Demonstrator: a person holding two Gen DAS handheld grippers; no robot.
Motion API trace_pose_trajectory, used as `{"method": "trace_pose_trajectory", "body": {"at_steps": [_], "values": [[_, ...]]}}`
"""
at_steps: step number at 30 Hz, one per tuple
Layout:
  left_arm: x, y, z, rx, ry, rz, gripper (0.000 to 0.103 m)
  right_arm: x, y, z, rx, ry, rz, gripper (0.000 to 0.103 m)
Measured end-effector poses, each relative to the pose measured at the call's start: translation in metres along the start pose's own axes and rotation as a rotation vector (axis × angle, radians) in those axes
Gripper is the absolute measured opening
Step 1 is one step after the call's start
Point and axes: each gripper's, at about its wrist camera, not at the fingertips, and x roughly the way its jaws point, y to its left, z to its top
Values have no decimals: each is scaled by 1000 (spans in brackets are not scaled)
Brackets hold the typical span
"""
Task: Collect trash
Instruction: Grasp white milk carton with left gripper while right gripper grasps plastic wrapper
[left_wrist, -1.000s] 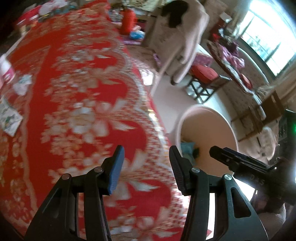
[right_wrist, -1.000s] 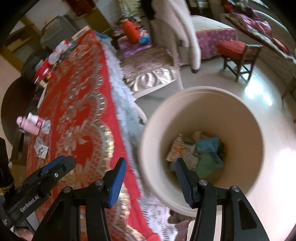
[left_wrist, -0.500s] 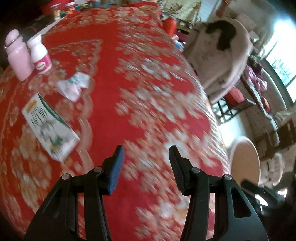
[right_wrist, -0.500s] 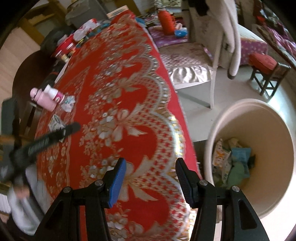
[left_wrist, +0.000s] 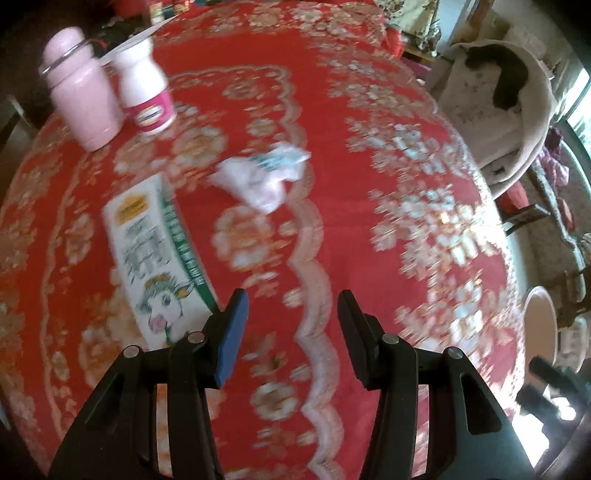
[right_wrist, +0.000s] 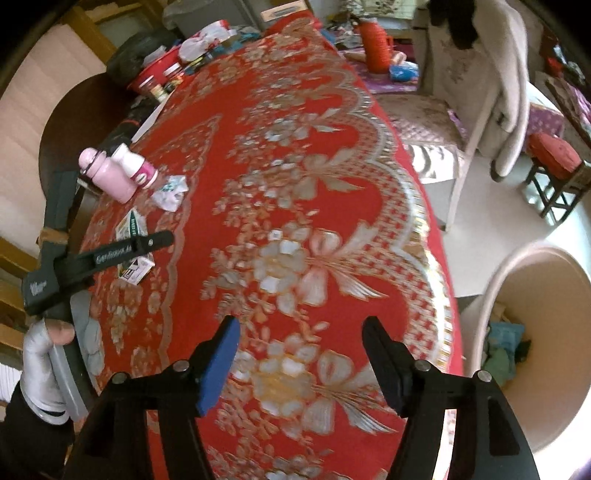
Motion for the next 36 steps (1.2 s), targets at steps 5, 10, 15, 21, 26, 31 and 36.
{"method": "trace_pose_trajectory", "body": {"at_steps": [5,10,15,21,26,31,36], "values": [[-14,35,-12,-63,2,-34,48,18,25,9,-45,20,25,66],[-42,51,-21,-82,-38,-112,48,44,55,24,-112,43,39,66],[-61,63,-18,-63,-104,-119,61,74,85,44,-175,69,41,66],[-37,86,-6,-70,-100,-64,61,93,105,60,-186,71,43,67],[-11,96,5,-74,-75,-22,61,101,111,67,-177,66,41,68],[10,101,16,-81,-40,-29,61,112,117,82,-166,55,33,68],[11,114,15,-117,-31,-40,54,126,129,99,-179,31,45,68]]}}
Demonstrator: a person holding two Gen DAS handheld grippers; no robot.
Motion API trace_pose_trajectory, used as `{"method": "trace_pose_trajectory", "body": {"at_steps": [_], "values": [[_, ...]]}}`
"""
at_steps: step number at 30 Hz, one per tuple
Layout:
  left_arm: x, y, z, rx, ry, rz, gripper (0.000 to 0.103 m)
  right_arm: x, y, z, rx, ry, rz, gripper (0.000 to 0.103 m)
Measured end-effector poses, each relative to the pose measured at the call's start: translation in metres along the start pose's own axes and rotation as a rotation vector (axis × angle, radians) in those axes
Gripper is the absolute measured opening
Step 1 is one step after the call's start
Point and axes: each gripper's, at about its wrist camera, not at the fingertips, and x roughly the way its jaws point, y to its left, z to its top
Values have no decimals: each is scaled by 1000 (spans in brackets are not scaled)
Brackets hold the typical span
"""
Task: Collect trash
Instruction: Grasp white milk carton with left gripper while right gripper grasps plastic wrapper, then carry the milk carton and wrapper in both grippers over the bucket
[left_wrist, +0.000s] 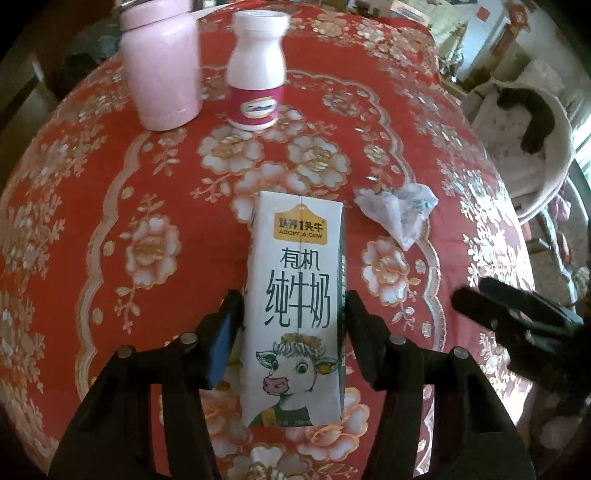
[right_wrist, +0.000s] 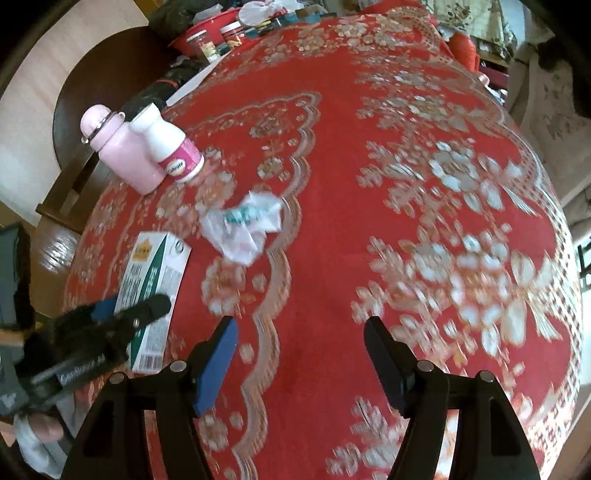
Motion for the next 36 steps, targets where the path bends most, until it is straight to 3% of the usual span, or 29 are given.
{"method": "trace_pose_trajectory", "body": {"at_steps": [8,13,18,21,28,36], "values": [[-28,31,-14,-52,-21,-4,54,28,27,32,-65,-32,7,69],[-38,35,-27,-60,-25,-6,54,45,42,44,-121,-38,-45,68],[-44,31,-35,-51,-35,-11,54,45,40,45,-118,-43,-26,35],[-45,27,-37,-52,-37,-22,54,32,35,37,-95,-50,11,30],[-55,-10,-43,-10,-59,-51,54,-16,18,-6,-49,-59,88,30],[-61,-81,-62,111,-73,-40,54,-63,-21,-64,15,-74,66,30]]}}
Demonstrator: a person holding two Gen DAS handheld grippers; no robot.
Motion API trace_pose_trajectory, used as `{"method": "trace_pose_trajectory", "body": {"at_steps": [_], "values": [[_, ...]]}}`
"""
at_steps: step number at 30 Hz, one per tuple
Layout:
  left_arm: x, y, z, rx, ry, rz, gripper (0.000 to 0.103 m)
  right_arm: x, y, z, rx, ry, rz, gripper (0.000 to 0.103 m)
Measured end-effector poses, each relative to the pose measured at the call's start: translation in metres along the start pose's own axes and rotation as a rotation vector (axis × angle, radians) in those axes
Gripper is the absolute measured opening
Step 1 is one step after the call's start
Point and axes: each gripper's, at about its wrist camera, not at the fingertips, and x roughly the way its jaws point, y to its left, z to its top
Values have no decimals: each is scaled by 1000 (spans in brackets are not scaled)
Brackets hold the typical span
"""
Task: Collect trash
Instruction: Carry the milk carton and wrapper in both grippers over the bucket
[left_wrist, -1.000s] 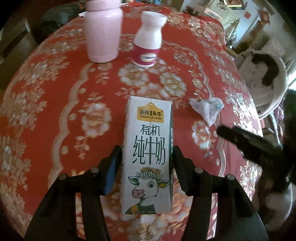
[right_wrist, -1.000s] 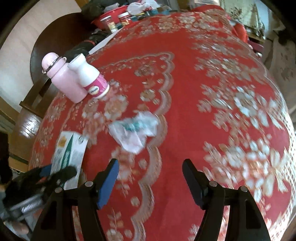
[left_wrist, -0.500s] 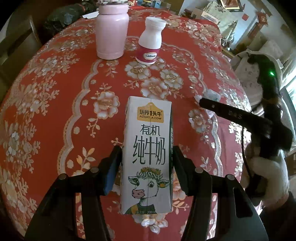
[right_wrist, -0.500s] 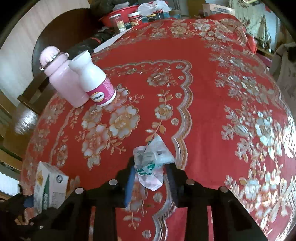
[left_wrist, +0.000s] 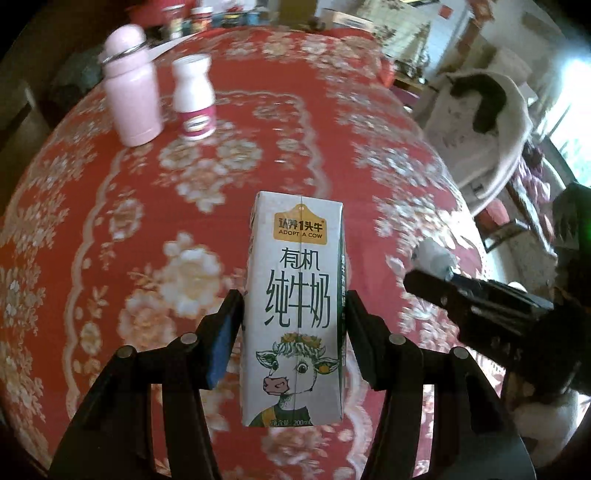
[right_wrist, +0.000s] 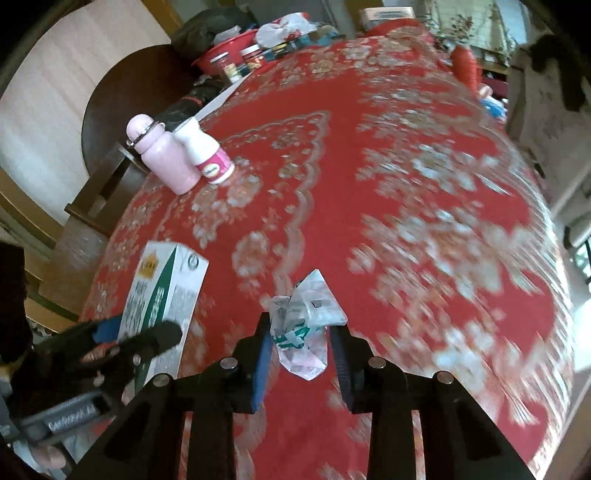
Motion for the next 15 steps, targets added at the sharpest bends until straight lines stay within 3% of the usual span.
{"method": "trace_pose_trajectory", "body": {"at_steps": [15], "values": [[-7,-123,-25,167,-15,-44,54,-92,-92,-67,170,-52,-69,30]]}}
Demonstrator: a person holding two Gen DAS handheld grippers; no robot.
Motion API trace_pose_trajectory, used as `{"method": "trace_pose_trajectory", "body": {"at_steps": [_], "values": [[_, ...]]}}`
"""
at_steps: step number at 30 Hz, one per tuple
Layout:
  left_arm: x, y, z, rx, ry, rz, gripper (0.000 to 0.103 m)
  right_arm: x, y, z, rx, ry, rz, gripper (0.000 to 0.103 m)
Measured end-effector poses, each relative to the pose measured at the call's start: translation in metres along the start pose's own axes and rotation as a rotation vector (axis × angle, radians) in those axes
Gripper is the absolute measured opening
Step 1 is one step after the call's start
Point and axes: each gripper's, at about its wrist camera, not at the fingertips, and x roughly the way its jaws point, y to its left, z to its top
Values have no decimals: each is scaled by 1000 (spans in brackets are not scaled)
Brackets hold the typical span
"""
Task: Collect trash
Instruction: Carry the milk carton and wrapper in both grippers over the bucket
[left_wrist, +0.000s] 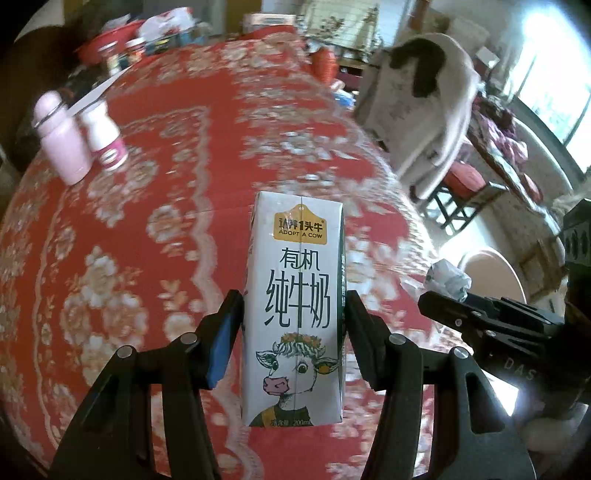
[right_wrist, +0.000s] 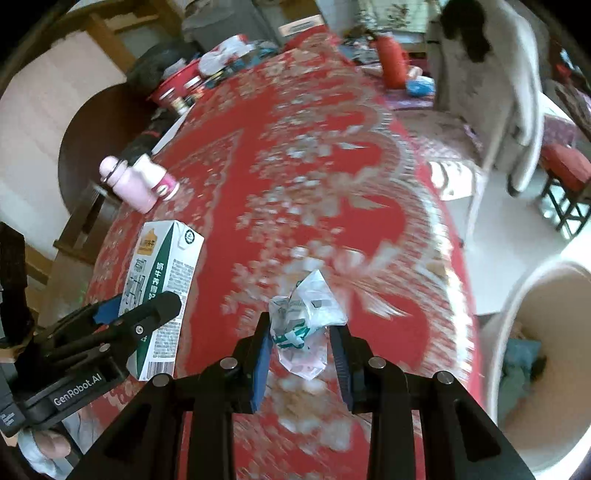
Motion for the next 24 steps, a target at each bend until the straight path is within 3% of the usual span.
{"method": "trace_pose_trajectory", "body": {"at_steps": [13,24], "values": [[3,-109,-6,161,9,-87,54,-64,-88,-39,143,-55,-95,30],[22,-191,-16,273,64,-174,54,-97,-150,-62,262,-74,-159,30]]}}
